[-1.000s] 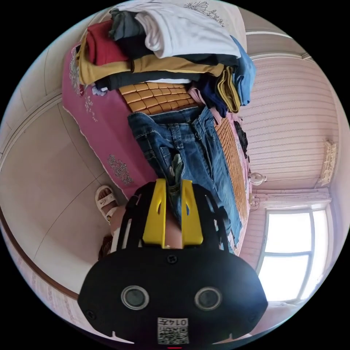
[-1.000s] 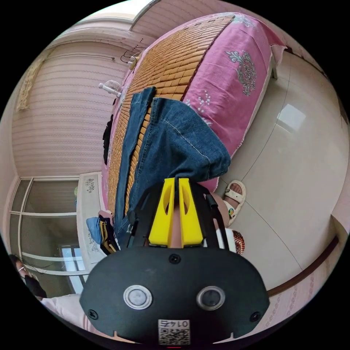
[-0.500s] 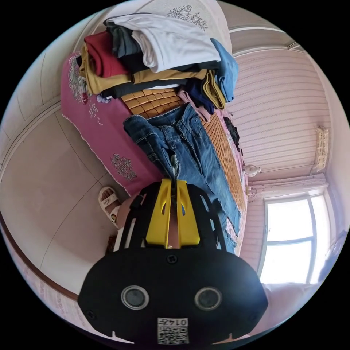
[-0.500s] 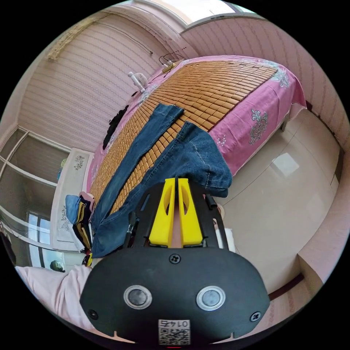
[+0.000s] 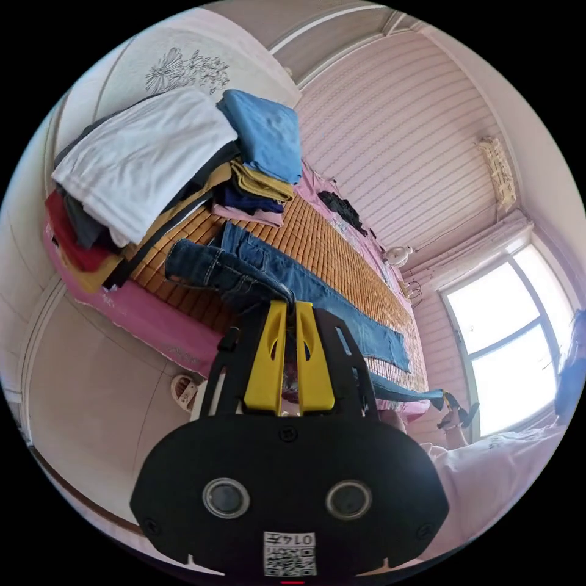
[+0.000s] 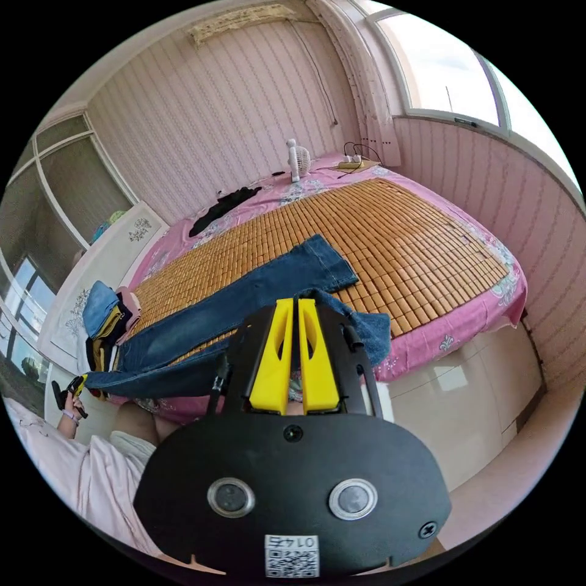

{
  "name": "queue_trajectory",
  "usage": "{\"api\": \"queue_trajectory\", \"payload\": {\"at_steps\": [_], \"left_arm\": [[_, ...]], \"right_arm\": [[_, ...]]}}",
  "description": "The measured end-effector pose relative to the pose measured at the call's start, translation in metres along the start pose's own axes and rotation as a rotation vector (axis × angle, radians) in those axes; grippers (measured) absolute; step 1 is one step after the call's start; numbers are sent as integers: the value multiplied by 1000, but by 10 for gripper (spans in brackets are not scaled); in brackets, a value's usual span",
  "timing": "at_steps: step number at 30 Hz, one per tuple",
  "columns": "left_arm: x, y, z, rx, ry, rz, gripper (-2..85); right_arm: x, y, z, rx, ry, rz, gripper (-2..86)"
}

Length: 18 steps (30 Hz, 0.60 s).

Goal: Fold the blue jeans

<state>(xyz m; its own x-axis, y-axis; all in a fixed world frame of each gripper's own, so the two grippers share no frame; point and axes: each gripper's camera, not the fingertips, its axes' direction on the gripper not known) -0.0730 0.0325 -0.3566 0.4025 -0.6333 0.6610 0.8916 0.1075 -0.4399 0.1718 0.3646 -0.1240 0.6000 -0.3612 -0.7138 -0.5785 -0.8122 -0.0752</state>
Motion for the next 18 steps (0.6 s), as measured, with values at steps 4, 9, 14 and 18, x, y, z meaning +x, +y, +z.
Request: {"api": "queue_trajectory", "payload": {"at_steps": [4,9,14,18], "left_arm": [[37,-54,36,-16,-11,74,10],[64,-128,114,-19,-58,36,76],[50,-146,177,-63,-188,-146,90],[61,-132,209,-165,-226,-71,65]], "right_arm": [[-27,-70,37,-76,20,-68,18],[-51,-167,121,-115,-2,104,78],[-69,-162,172,-188,156,149,98],[-82,-131,211,-319,219,81,73]]}}
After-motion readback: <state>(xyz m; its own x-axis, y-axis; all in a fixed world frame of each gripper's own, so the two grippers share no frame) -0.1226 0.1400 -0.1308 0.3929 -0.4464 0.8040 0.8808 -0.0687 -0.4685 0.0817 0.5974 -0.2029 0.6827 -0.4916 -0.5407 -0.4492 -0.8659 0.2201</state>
